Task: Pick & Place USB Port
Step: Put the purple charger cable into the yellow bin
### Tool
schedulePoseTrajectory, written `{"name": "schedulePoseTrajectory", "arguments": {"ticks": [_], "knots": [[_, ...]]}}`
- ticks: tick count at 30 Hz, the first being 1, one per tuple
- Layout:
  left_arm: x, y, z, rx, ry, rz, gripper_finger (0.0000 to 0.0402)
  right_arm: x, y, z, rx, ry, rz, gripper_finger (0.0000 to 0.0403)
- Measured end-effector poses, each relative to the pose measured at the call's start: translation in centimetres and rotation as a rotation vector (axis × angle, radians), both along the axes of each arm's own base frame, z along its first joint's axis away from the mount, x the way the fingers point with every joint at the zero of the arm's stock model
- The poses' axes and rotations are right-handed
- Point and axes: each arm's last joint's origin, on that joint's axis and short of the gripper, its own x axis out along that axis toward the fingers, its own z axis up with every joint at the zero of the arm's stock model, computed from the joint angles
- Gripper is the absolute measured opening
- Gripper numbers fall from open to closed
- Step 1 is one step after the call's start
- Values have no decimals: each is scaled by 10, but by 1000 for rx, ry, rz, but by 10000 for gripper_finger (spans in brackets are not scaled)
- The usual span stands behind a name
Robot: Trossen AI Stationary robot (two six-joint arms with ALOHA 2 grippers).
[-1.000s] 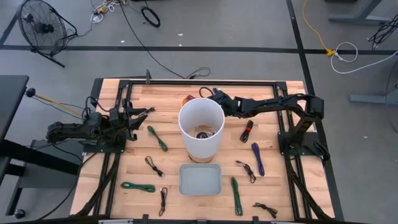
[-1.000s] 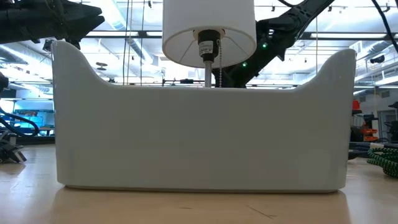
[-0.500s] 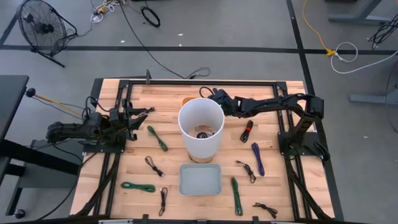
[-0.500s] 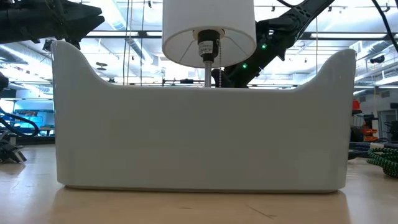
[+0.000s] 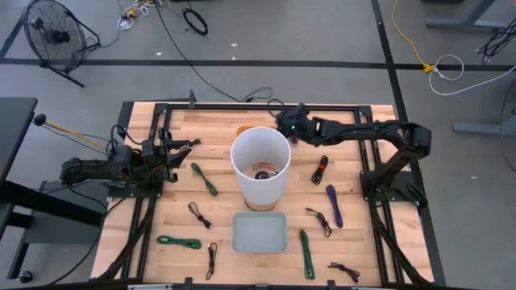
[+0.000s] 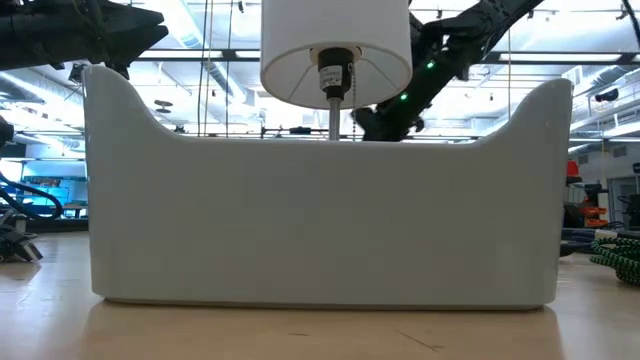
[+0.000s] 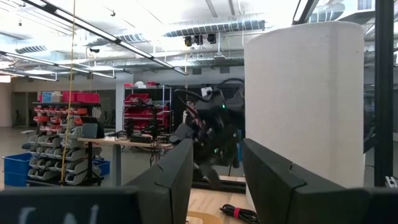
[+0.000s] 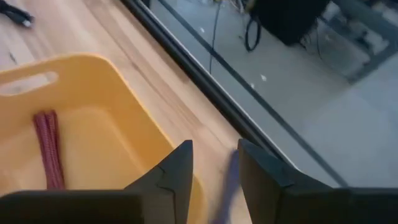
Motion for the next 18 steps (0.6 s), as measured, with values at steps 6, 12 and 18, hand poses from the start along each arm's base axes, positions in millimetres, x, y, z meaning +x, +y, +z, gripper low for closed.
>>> {"name": "schedulePoseTrajectory", "arguments": {"ticks": [6, 12, 18], "knots": [[0, 0, 0, 0, 1, -1, 144, -34, -12, 11, 103, 72, -138, 128], [0, 0, 0, -1, 2, -1, 144, -52, -17, -6, 191, 168, -232, 128], [0, 0, 0, 0, 2, -1, 144, -67, -24, -28, 214, 206, -266, 128]]}}
